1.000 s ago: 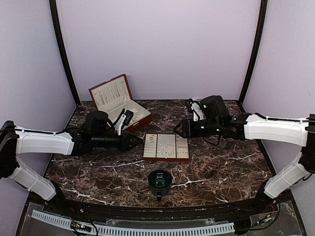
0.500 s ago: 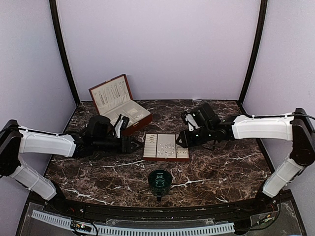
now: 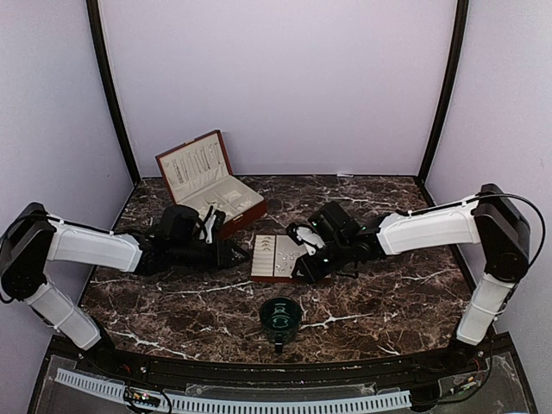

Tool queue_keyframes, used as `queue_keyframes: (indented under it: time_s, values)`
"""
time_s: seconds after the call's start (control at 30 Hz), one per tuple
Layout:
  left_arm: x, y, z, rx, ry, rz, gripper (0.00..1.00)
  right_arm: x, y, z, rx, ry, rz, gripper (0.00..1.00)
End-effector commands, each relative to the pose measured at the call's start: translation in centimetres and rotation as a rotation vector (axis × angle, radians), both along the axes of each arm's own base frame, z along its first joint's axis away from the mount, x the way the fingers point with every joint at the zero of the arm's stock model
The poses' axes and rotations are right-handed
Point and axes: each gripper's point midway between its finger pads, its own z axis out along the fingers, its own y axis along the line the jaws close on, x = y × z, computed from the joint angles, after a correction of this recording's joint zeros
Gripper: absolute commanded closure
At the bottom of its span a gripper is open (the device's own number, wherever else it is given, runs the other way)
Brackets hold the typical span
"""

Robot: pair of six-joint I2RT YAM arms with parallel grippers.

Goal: Organize the mixed jewelry
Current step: Adjust the compartment layer at the center of the board.

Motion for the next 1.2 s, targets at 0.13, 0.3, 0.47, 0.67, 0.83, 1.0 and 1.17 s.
queue_keyframes:
  time_s: [0.13,0.3,0.47,0.67,0.83,1.0,1.17]
  values:
    - [0.6,-0.5,-0.2,-0.01,0.045,0.001,0.49,1.8,1.3,0.5,-0.016,-0.096,0.037,0.76]
    - [1.3,-1.3,-1.1,0.001,0.086,0.002,0.48,4.3,-0.6,1.7,0.019,-0.087,-0.108,0.67]
    - [1.9,-1.9,-2.2,0.008,0.122,0.0,0.46,7.1,-3.9,2.4,0.026,-0.074,-0.279,0.58]
    - [2.5,-2.4,-3.2,0.019,0.147,0.0,0.42,8.9,-6.8,1.2,-0.013,-0.04,-0.394,0.57]
    - [2.8,-2.6,-4.1,0.046,0.167,-0.009,0.41,9.7,-7.8,0.1,-0.02,-0.002,-0.452,0.55]
    - [2.9,-2.6,-5.0,0.076,0.179,-0.017,0.41,10.0,-8.0,-0.9,-0.014,0.026,-0.472,0.56]
    - [2.8,-2.9,-5.8,0.09,0.201,-0.041,0.41,10.1,-7.7,-1.7,0.002,0.05,-0.464,0.58]
